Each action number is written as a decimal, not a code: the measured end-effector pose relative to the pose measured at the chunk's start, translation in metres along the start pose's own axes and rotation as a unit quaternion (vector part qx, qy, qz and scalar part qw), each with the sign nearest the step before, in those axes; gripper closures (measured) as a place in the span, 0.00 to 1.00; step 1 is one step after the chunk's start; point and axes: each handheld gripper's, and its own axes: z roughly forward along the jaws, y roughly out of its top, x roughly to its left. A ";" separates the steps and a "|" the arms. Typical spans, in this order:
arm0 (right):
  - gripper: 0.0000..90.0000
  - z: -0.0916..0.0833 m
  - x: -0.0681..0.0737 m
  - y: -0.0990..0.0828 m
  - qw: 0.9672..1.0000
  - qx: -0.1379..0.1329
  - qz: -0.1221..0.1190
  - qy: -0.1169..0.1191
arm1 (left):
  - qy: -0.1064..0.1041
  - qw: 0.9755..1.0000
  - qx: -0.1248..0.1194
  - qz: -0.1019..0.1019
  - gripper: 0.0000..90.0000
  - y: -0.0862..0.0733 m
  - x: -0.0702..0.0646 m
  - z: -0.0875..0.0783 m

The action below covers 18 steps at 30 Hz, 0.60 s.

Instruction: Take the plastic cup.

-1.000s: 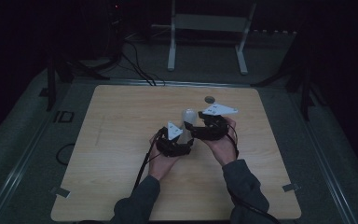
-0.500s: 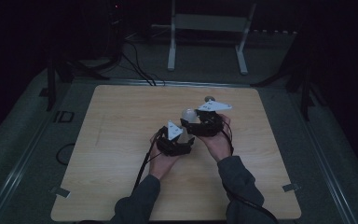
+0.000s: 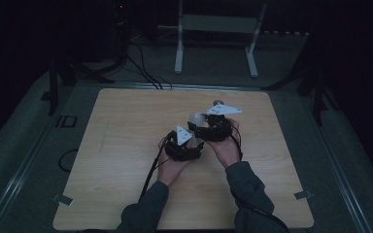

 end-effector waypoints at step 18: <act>0.44 -0.015 0.001 0.013 0.999 -0.033 -0.001 0.001 | -0.010 1.000 0.002 -0.004 0.21 -0.002 0.002 -0.001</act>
